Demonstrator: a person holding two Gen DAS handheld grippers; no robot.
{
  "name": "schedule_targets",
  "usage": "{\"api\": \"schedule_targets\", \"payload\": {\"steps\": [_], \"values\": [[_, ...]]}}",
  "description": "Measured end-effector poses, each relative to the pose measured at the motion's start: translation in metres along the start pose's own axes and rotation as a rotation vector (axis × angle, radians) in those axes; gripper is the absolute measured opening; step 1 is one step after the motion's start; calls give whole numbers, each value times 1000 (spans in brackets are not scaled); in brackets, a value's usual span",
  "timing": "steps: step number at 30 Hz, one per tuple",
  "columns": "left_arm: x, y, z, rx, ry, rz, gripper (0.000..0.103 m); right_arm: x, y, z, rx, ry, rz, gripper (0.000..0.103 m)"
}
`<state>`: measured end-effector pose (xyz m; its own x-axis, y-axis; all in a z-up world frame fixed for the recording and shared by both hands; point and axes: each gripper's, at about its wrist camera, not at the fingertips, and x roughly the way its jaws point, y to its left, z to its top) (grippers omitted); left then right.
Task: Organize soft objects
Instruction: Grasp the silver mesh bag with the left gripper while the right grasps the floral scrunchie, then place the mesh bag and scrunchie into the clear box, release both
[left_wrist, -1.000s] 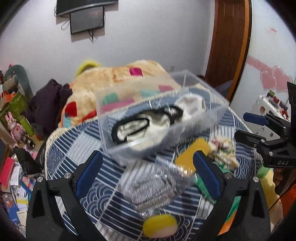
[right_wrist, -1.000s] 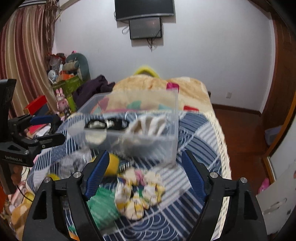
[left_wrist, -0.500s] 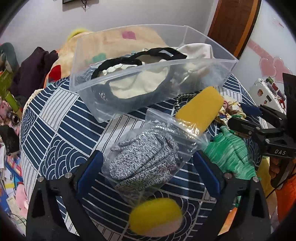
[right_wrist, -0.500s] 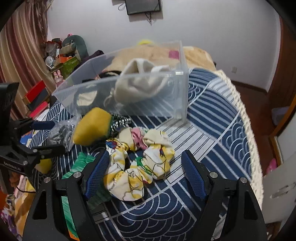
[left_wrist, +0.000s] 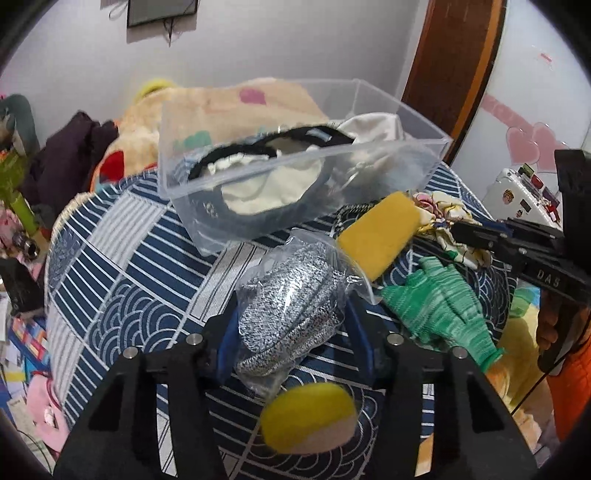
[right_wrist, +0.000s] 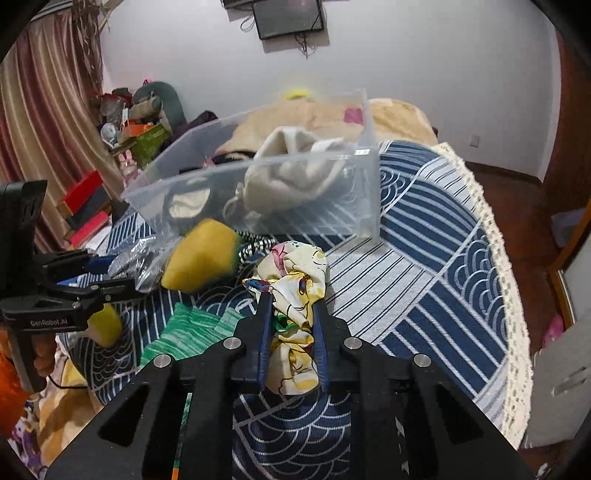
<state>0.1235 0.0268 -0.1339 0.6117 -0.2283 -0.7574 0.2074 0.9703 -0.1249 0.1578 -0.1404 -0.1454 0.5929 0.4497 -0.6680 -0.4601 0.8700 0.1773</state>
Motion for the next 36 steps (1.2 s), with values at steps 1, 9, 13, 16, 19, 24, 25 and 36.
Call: {"api": "schedule_targets", "payload": {"steps": [1, 9, 13, 16, 19, 24, 25, 36], "values": [[-6, -2, 0, 7, -18, 8, 51, -2, -1, 1, 0, -8, 0, 17], [-42, -1, 17, 2, -129, 37, 51, -34, 6, 21, 2, -133, -6, 17], [-54, 1, 31, -20, -185, 45, 51, -43, 12, 33, 0, -191, -2, 17], [-62, 3, 44, -34, -234, 53, 51, -45, 16, 44, 1, -225, 6, 17], [-65, 6, 58, -50, -276, 63, 51, -44, 21, 53, -3, -249, 11, 17], [-59, 13, 77, -66, -309, 81, 51, -34, 28, 69, -17, -267, 7, 17], [-56, 15, 82, -68, -313, 83, 51, -32, 29, 72, -18, -267, 1, 17], [3, 32, 107, -109, -225, 91, 51, 23, 39, 94, -38, -181, -10, 17]]}}
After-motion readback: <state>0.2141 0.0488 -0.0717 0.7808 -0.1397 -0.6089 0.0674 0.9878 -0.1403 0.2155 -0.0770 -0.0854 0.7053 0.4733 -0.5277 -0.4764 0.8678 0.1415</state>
